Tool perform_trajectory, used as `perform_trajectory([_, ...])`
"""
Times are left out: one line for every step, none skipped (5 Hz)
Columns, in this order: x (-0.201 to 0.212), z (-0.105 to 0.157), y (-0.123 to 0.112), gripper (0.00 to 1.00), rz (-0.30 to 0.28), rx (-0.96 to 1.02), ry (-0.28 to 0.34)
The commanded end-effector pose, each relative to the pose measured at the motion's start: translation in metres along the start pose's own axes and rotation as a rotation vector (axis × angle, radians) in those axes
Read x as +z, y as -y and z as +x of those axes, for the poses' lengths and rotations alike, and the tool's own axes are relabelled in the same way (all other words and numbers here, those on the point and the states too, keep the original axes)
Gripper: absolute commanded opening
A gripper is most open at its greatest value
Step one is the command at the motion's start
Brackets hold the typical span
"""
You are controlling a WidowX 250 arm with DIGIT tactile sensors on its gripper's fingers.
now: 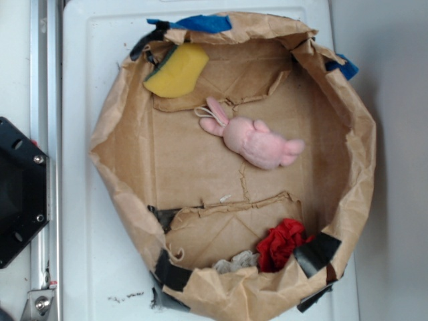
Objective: Grab the green sponge.
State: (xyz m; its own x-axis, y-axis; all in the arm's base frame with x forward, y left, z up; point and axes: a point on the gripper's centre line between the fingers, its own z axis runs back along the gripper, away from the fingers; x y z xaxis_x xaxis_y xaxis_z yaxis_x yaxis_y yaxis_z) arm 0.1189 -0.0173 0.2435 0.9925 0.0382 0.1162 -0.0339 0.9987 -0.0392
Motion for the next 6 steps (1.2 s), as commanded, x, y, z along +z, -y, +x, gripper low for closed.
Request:
perform_trajectory([0.0,0.0,0.0,1.0,0.0,0.0,0.0])
perform_trajectory([-0.007,0.049,-0.004,1.0,-0.002,0.062,0.011])
perform_trajectory([-0.025,0.087,-0.005,1.0,0.017,0.145,0.028])
perform_trajectory([-0.046,0.111,-0.016,1.0,0.012,0.384,0.085])
perform_trajectory([-0.068,0.107,-0.036,1.0,0.11,0.548,0.157])
perform_trajectory([-0.095,0.107,-0.058,1.0,0.168,0.609,0.131])
